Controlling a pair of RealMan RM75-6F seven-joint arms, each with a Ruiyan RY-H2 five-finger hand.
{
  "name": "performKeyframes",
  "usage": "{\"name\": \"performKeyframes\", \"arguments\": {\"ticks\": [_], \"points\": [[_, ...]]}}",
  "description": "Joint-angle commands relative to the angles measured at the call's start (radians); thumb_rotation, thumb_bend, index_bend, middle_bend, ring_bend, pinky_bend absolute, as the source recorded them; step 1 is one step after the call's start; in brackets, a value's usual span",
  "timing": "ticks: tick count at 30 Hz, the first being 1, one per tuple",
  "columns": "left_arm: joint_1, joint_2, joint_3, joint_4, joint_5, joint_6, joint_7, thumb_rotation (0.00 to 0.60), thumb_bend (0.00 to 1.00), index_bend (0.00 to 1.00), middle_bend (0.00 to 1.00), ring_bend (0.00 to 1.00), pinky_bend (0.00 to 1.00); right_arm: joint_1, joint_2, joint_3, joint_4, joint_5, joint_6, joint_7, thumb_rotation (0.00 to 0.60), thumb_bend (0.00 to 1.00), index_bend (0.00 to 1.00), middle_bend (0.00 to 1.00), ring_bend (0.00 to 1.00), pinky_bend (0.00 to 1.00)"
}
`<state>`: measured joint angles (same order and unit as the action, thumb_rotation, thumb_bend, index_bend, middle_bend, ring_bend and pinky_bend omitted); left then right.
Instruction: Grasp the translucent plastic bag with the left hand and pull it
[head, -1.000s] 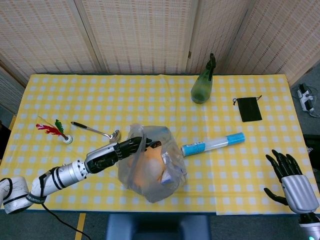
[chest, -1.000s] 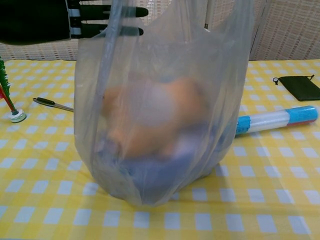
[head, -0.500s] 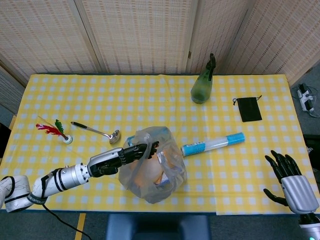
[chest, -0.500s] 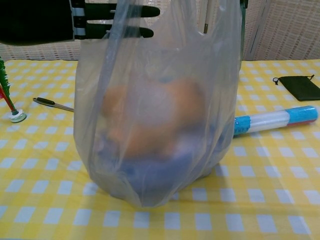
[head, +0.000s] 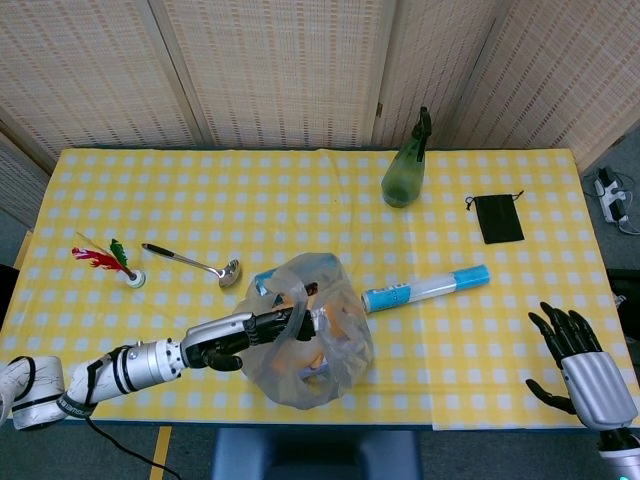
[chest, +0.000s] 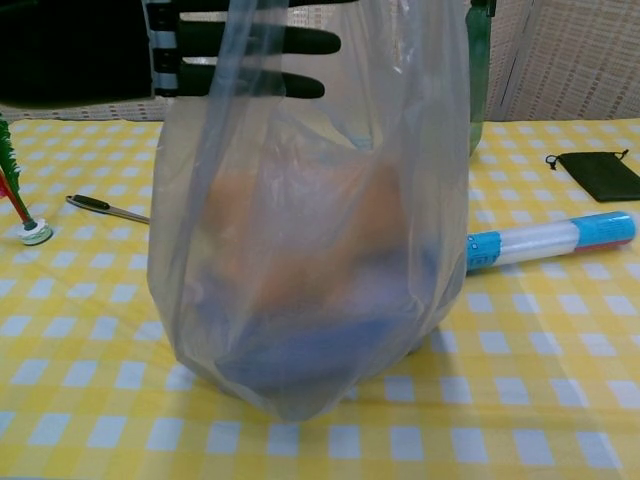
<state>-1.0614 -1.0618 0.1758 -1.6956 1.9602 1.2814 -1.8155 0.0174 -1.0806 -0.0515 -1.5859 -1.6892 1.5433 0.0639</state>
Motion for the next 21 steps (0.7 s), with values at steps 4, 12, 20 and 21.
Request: {"name": "performKeyframes", "arguments": {"ticks": [4, 12, 20, 21], "points": [[-0.027, -0.018, -0.015, -0.025, -0.017, -0.039, 0.038, 0.224, 0.09, 0.01, 0.13, 0.08, 0.10, -0.001, 0.005, -0.004, 0.002, -0.007, 0.005, 0.015, 0.590, 0.24, 0.00, 0.00, 0.00, 0.00], [-0.064, -0.030, -0.041, -0.065, -0.043, -0.082, 0.078, 0.228, 0.09, 0.03, 0.13, 0.08, 0.10, -0.004, 0.008, -0.006, 0.012, -0.018, 0.020, 0.034, 0.592, 0.24, 0.00, 0.00, 0.00, 0.00], [-0.112, -0.045, -0.089, -0.092, -0.084, -0.116, 0.063, 0.226, 0.09, 0.03, 0.13, 0.08, 0.10, -0.004, 0.007, -0.005, 0.012, -0.016, 0.019, 0.035, 0.591, 0.24, 0.00, 0.00, 0.00, 0.00], [-0.117, -0.047, -0.094, -0.094, -0.090, -0.121, 0.058, 0.227, 0.09, 0.03, 0.13, 0.08, 0.10, -0.004, 0.007, -0.005, 0.013, -0.015, 0.019, 0.035, 0.590, 0.24, 0.00, 0.00, 0.00, 0.00]]}}
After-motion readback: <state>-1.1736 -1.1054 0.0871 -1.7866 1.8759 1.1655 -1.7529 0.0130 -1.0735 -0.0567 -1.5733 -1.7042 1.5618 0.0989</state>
